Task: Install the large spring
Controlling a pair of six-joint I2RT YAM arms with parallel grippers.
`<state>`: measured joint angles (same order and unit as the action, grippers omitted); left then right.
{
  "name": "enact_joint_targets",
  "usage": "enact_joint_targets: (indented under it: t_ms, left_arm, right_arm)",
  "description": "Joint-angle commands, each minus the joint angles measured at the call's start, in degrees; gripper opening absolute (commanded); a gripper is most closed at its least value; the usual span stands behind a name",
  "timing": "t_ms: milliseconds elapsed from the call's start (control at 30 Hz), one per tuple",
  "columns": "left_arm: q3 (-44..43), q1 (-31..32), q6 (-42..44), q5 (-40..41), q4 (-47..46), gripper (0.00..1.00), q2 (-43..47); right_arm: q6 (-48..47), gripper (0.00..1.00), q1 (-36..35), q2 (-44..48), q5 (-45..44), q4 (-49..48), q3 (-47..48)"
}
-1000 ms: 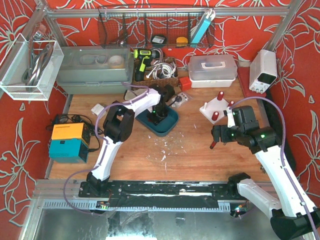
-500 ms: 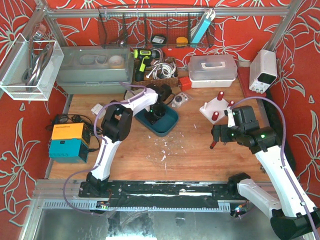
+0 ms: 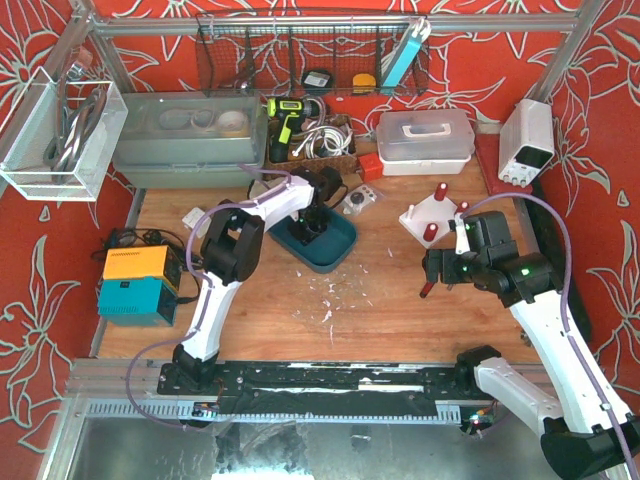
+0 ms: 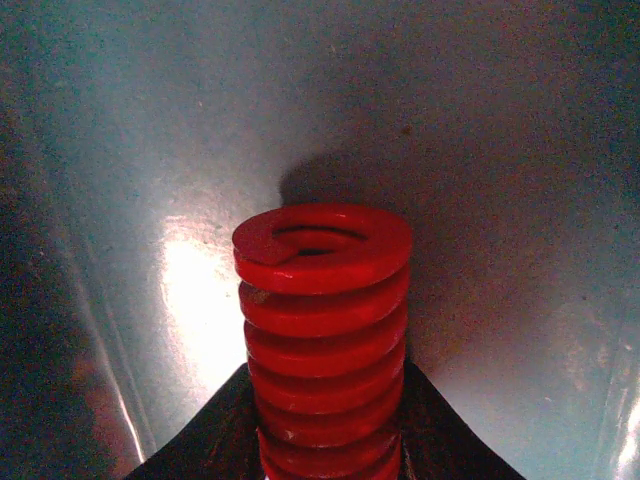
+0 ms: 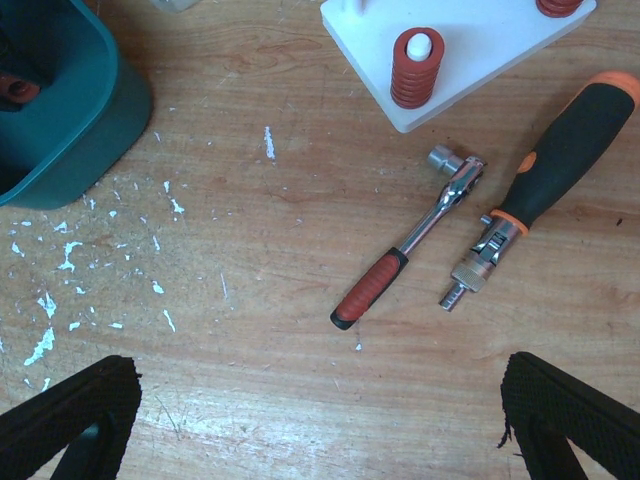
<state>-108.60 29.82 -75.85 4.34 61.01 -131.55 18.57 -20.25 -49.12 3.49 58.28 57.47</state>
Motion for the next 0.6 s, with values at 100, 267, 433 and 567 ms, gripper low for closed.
enact_joint_targets:
  t_ms: [100,267,433,567]
  left_arm:
    - [2.97,-1.0,3.52,2.78,0.55,0.15,4.08]
    - [4.13,-0.95,10.92,4.13,-1.06,0.06,8.99]
    - [6.32,-0.34,20.09,5.8,-5.45,0.02,16.79]
    - [12.49,1.05,30.64,5.55,-15.47,0.0,23.9]
  right_arm:
    - [0.43,0.99,-0.33,-0.49,-0.23,0.76,1.59]
    - [1.92,0.99,-0.32,-1.23,0.61,1.09,3.31]
    - [3.84,0.99,-0.36,-2.28,0.91,1.64,6.07]
    - [5.37,0.99,-0.32,-4.05,1.73,1.12,8.27]
